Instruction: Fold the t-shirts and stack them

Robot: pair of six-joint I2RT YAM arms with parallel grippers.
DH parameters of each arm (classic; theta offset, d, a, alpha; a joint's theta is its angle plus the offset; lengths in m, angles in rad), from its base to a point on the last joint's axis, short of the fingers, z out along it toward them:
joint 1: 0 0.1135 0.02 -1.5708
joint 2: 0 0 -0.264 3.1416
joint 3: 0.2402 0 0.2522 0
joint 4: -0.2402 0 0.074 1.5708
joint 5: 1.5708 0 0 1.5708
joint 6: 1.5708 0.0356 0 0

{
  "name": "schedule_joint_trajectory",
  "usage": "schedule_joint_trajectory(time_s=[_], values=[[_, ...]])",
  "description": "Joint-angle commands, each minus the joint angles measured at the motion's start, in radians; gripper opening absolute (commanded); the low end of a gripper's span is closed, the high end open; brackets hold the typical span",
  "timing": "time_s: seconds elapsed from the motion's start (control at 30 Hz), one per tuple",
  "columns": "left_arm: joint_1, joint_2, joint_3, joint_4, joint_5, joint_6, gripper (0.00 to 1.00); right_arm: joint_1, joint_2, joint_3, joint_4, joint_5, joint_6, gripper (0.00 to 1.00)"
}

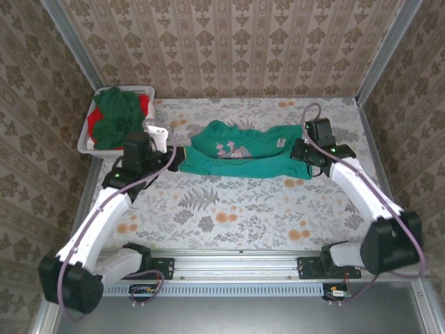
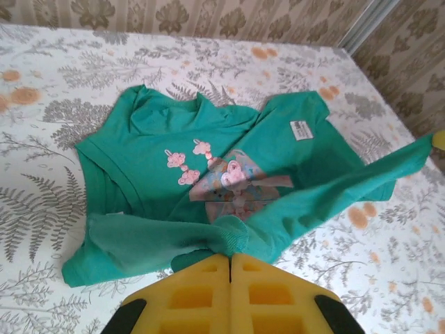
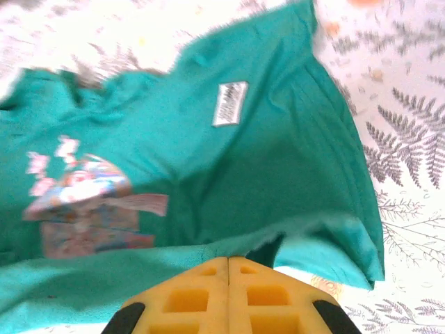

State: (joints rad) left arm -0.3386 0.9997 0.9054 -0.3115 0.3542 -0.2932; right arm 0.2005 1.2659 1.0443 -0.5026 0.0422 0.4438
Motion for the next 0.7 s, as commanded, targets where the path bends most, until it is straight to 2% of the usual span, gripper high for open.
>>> schedule_joint_trajectory(time_s=[0.0,0.07,0.13,0.23,0.33,0.47,0.57,0.67], values=[[0.004,-0.108,0.077,-0.133,-0.054,-0.032,0.0,0.1,-0.186,0.026,-0.159,0.021,0.028,0.0],[0.006,-0.169,0.125,-0.169,-0.109,-0.032,0.0,0.17,-0.275,0.1,-0.217,0.013,0.067,0.0],[0.009,-0.182,0.182,-0.173,-0.154,-0.026,0.0,0.217,-0.303,0.17,-0.235,0.066,0.095,0.0],[0.026,-0.072,0.293,-0.126,-0.169,0.011,0.0,0.218,-0.191,0.303,-0.247,0.136,0.071,0.0],[0.076,0.134,0.455,-0.047,-0.075,0.034,0.0,0.201,0.017,0.498,-0.261,0.171,0.022,0.0],[0.145,0.417,0.789,-0.013,0.031,0.072,0.0,0.166,0.276,0.874,-0.351,0.221,-0.032,0.0],[0.179,0.581,1.061,-0.026,0.101,0.1,0.0,0.11,0.371,1.085,-0.371,0.14,-0.019,0.0],[0.209,0.697,1.305,-0.036,0.149,0.094,0.0,0.067,0.458,1.325,-0.42,0.13,-0.031,0.0]])
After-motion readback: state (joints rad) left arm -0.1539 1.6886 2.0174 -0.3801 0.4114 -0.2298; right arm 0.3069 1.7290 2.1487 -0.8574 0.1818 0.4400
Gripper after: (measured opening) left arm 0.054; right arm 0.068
